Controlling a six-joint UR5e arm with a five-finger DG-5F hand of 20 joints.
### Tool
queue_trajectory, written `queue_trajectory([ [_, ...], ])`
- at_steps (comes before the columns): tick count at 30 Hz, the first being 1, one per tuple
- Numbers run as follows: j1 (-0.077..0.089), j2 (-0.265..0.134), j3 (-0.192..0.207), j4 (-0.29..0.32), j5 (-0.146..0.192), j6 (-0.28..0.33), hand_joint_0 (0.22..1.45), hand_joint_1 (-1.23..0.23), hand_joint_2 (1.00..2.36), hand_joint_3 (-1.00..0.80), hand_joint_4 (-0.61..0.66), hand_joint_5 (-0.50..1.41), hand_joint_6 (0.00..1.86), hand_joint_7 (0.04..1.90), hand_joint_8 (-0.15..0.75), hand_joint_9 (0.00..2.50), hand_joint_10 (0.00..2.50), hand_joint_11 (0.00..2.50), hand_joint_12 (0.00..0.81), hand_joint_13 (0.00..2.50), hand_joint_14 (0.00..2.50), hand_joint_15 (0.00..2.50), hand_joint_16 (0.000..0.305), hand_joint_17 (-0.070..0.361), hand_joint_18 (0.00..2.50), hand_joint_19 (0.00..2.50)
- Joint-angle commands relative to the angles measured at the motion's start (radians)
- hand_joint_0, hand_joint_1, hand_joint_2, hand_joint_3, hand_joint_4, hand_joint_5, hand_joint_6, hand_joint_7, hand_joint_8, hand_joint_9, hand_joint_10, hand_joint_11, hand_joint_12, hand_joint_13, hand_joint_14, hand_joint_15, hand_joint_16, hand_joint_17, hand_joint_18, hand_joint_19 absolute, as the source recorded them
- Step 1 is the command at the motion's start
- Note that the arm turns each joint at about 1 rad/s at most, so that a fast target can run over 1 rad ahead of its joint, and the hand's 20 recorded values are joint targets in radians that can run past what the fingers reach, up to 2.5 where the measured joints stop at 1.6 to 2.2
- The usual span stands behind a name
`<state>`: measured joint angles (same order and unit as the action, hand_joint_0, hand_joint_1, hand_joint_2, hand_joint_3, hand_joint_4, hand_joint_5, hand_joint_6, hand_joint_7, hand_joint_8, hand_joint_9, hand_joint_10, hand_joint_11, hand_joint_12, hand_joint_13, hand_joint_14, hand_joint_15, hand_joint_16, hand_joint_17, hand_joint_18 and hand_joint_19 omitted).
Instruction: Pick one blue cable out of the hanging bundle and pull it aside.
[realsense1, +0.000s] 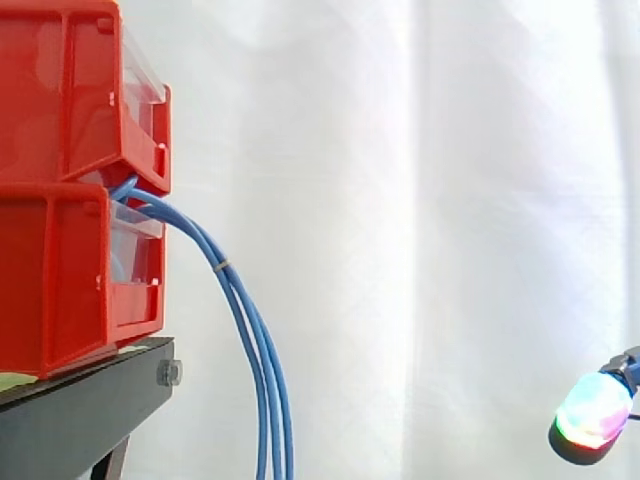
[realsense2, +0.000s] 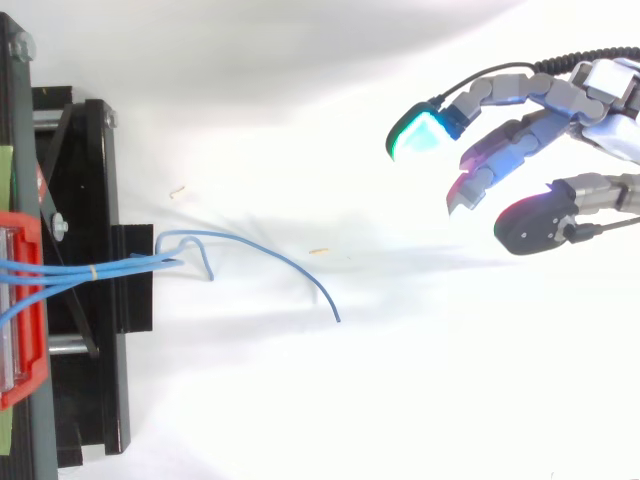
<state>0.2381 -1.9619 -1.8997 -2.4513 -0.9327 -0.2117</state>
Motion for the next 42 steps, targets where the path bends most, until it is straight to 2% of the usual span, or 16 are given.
queue_trajectory([
  [1, 0.0, 0.0, 0.001, 0.0, 0.0, 0.0, 0.47, -0.62, 1.0, -0.5, 0.24, -0.15, 0.5, 0.74, 0.265, 1.03, 0.01, 0.3, 0.297, 0.94, 0.02, 0.4, 0.052, 0.118, 0.71, 0.36],
  [9, 0.0, 0.0, 0.001, 0.0, 0.0, 0.0, 0.45, -0.63, 1.0, -0.5, 0.16, -0.21, 0.5, 0.62, 0.238, 0.63, 0.0, 0.01, 0.3, 0.63, 0.01, 0.18, 0.057, 0.128, 0.5, 0.15],
  [17, 0.0, 0.0, -0.001, 0.0, 0.0, 0.0, 0.44, -0.63, 1.0, -0.5, 0.14, -0.22, 0.5, 0.6, 0.23, 0.58, 0.0, 0.0, 0.302, 0.6, 0.01, 0.17, 0.055, 0.123, 0.41, 0.14],
  [42, 0.0, 0.002, 0.001, 0.0, 0.0, 0.0, 0.45, -0.62, 1.0, -0.5, 0.16, -0.22, 0.5, 0.6, 0.233, 0.66, 0.0, 0.02, 0.307, 0.65, 0.01, 0.21, 0.053, 0.12, 0.43, 0.17],
])
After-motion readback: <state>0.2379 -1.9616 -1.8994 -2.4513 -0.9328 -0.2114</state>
